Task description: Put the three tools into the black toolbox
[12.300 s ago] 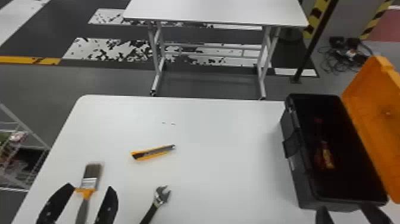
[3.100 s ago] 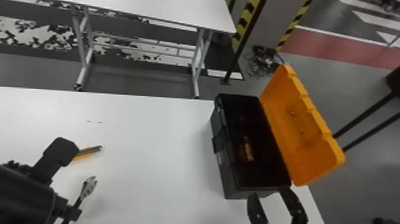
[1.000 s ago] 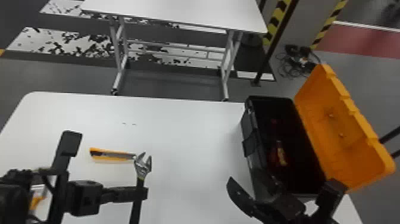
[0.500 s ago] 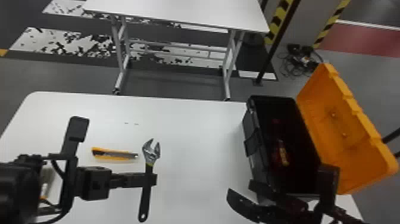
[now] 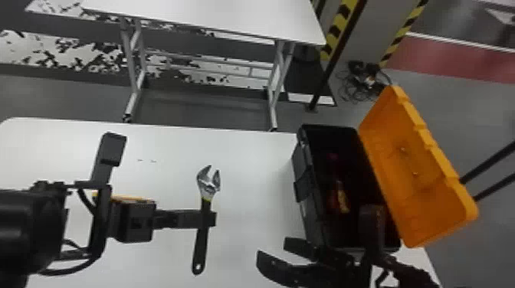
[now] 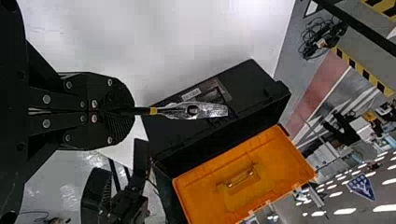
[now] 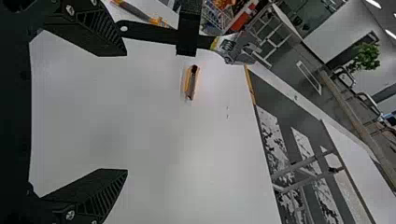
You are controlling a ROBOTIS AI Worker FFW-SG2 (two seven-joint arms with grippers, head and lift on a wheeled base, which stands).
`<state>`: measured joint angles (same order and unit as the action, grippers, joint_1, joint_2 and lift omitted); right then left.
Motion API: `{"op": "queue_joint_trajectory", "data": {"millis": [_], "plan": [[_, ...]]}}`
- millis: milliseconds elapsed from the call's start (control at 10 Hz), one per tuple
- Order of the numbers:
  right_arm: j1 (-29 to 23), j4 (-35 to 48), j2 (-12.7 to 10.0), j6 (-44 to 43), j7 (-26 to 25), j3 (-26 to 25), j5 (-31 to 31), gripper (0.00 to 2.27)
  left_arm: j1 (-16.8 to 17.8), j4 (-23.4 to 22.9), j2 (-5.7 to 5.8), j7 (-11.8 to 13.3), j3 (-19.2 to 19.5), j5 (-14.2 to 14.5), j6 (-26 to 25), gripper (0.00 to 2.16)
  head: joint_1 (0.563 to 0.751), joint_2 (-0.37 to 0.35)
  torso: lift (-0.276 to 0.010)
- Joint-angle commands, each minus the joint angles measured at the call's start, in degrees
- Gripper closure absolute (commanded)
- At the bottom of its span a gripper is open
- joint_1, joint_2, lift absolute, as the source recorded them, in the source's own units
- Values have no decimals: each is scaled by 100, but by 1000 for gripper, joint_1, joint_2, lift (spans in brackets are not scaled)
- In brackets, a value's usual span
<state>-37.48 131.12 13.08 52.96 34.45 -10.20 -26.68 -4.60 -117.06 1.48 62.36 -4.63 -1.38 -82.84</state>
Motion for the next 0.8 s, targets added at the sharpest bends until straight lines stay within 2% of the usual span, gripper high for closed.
{"op": "queue_joint_trajectory", "data": {"millis": [0,500,700], "plan": [[100,-69,54,150,0,53,-4,113,100,-1,-8,4,-11,112,-62,1710,695,-238,-51],[566,-218,80,712,0,273,-145,110,302,-9,-96,22,-126,499,-414,1710,695,-248,-51],[680,-209,89,958,9,334,-250,110,311,-1,-78,48,-170,499,-449,1710,695,-247,-51]]}}
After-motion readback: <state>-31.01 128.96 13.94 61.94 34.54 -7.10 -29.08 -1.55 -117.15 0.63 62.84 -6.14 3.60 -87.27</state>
